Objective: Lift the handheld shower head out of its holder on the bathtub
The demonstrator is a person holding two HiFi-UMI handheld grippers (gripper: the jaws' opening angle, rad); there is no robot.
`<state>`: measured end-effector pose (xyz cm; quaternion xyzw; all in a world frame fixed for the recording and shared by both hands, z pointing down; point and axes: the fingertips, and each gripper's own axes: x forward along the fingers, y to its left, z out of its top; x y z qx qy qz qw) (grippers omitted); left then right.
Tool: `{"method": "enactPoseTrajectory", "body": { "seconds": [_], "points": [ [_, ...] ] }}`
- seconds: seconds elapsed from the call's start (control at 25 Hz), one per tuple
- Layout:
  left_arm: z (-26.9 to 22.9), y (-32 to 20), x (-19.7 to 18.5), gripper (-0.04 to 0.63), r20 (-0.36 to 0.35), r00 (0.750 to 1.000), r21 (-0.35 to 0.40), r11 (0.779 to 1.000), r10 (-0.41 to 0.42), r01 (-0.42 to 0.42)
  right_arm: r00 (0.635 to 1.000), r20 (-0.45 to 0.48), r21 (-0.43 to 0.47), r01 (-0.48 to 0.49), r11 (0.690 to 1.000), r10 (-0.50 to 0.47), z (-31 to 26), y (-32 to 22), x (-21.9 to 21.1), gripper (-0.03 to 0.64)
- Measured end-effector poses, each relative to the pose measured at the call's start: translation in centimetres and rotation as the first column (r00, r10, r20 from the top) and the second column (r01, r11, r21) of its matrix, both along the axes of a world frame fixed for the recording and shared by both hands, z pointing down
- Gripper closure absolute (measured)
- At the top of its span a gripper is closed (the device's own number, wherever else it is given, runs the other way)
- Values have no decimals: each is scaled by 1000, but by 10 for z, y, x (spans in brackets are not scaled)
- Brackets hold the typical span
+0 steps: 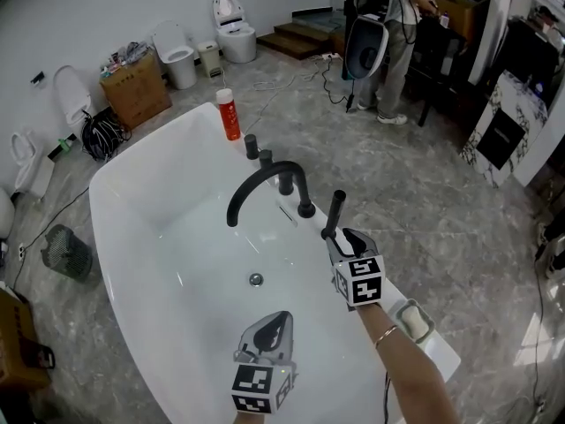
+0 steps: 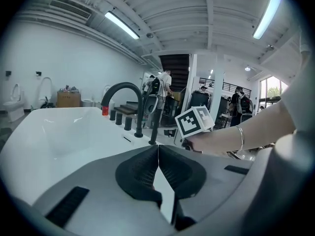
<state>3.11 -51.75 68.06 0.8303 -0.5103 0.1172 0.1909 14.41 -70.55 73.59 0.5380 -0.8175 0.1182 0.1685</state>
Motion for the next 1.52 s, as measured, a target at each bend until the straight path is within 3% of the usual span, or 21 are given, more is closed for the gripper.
{"method": "enactPoseTrajectory", "body": {
  "seconds": [0.6,0.92,1.04,1.52],
  "points": [
    [29,-25,-16,575,-28,999,-18,1000,-24,23,998,8,-30,-57,998,58,36,-54,-9,403],
    [28,-29,-20,575,-38,999,-37,999,-33,31,998,-7,-46,-66,997,66,35,-68,-15,433],
    [27,-31,-24,575,-40,998,-33,999,-37,36,997,-10,-47,-82,996,81,37,-69,-13,482],
    [19,-31,-22,575,-47,998,-34,999,-43,42,994,-89,-22,-66,998,64,32,-62,-16,483]
  ]
}}
